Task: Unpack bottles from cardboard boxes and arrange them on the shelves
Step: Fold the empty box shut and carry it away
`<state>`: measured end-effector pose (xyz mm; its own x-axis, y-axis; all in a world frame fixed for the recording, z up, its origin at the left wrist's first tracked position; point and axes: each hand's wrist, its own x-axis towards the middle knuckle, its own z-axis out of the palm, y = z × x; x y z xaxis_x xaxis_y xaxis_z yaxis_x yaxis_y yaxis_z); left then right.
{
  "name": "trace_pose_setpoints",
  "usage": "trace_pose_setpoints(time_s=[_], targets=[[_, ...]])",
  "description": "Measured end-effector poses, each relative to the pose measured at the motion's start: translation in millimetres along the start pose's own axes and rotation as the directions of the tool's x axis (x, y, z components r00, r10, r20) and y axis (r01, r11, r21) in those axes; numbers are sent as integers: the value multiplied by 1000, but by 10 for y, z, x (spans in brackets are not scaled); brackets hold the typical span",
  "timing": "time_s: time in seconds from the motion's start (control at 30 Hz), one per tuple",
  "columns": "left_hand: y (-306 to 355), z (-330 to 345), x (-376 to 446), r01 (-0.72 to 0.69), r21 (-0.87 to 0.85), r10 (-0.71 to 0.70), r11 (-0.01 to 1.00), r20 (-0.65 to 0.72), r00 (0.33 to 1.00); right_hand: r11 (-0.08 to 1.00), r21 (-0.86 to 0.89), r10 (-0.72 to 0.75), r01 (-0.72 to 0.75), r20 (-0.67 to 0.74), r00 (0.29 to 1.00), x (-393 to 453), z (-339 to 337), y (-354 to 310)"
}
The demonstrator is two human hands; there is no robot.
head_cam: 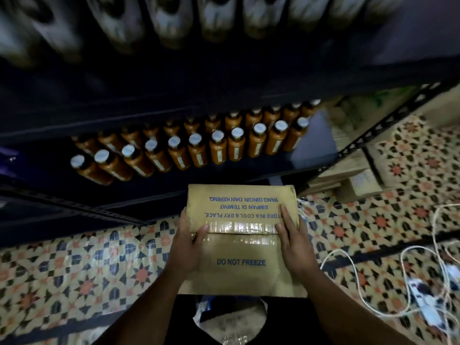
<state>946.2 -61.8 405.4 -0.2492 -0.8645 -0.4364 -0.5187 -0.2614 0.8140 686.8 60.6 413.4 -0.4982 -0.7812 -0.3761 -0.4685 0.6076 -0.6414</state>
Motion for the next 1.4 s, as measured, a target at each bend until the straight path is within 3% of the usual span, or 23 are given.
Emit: trace_pose_setpoints(time_s=[0.07, 0.27, 0.5, 0.6, 0.8, 1.0, 1.4], targets=[[136, 1, -11, -14, 42, 13, 999, 19, 1000, 1000, 17, 16, -15, -41, 999, -121, -131, -38], [890, 645, 144, -214, 172, 160, 962, 283, 946, 970, 178, 207, -163, -270, 940, -570, -747, 375], [1957, 2269, -55, -441, 129, 269, 888, 632, 727, 863, 378, 489, -334, -464, 739, -1230, -1570, 1351], [2268, 2820, -215, -486, 103, 286, 868, 696, 659, 828, 421, 553, -371, -504, 663, -1407, -1857, 1683], [2853, 3951, -489, -535, 117, 233, 837, 809, 540, 743, 516, 668, -425, -535, 518, -1658, -2582, 2237], [3400, 4883, -605, -577, 95, 216, 811, 869, 446, 691, 588, 722, -419, -541, 431, -1625, -3230, 2676], [4540, 6734, 106, -520, 43, 214, 853, 880, 424, 701, 602, 713, -383, -570, 409, -438, -4898, 3636]])
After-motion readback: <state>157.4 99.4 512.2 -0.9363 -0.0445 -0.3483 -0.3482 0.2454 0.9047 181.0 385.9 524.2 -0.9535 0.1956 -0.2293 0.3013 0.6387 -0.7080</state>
